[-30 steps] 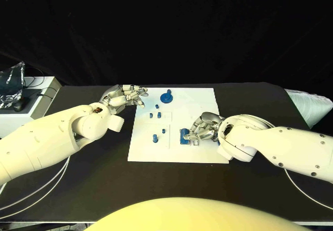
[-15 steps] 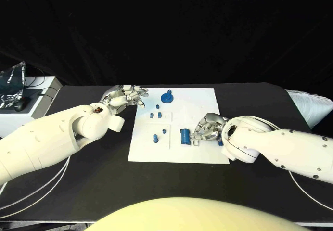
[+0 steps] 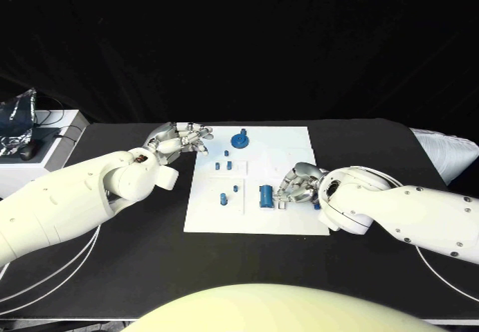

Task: Assemble the parts on the task board

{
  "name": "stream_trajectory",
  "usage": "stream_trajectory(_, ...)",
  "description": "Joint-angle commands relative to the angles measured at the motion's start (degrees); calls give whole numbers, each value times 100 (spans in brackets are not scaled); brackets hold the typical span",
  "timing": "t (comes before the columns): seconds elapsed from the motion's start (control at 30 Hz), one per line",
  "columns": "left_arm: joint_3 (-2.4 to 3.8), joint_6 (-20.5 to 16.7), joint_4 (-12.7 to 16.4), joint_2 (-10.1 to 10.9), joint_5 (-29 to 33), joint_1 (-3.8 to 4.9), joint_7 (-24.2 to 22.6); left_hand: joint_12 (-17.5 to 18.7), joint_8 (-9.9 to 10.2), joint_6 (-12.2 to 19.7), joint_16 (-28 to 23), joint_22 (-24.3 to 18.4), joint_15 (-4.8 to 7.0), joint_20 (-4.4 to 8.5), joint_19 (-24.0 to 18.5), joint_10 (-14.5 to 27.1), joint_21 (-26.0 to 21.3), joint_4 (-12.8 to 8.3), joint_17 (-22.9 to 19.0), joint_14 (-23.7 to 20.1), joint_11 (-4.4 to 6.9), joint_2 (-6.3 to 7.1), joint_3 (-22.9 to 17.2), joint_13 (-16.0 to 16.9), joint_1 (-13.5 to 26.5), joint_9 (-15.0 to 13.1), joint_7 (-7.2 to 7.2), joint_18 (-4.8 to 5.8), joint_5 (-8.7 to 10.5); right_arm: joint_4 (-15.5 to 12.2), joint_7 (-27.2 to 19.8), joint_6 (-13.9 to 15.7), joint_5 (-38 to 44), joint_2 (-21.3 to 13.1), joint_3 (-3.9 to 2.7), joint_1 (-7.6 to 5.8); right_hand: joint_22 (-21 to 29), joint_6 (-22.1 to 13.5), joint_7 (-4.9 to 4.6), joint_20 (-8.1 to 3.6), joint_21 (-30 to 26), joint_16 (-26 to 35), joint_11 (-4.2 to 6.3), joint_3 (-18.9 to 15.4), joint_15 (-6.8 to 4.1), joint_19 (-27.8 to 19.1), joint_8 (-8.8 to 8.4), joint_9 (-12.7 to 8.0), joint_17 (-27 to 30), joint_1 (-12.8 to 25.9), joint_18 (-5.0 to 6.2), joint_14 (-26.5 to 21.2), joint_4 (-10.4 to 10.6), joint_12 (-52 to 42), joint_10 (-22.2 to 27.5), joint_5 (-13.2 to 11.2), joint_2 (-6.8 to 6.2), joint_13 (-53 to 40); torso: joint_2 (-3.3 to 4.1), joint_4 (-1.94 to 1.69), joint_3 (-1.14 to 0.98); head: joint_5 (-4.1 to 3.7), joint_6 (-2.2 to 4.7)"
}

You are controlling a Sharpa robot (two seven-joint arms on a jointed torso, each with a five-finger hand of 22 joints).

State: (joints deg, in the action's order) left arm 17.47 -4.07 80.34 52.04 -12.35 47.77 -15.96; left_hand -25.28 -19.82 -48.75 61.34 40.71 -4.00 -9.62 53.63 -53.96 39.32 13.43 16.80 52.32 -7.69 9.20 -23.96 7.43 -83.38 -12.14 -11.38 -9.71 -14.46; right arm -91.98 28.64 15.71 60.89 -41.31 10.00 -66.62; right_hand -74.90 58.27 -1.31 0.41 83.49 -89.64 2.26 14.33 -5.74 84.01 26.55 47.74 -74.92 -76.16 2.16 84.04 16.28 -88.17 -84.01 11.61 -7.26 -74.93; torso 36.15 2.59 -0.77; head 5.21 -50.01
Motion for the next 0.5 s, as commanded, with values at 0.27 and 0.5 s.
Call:
stream_trajectory(0.27,5,98,2,-17,31,-7,-53,-14,18,20,-38,3,-18,2,-27,1,-35,11,5,-4,-18,-2,-36,-9,70,7,-2,-72,11,-127,-189,147,-139,-410,-59,-49,-1360,-293,-212,68,5,-22,-140,123,112,495,-330,-218,-1475,317,-106,589,22,100,-407,-75,-181,-1278,-7,9,-3,-27,1)
stream_trajectory(0.5,5,109,5,-15,32,-10,-104,-15,22,31,-40,2,-20,0,-28,3,-40,8,7,-6,-19,16,-31,-9,85,11,-1,-71,14,-21,-7,-504,-411,-797,-90,-275,-1361,-440,-350,153,10,-21,-261,185,216,494,-646,-393,-1473,434,-107,588,23,120,-395,-69,-207,-1267,-12,21,1,-95,7)
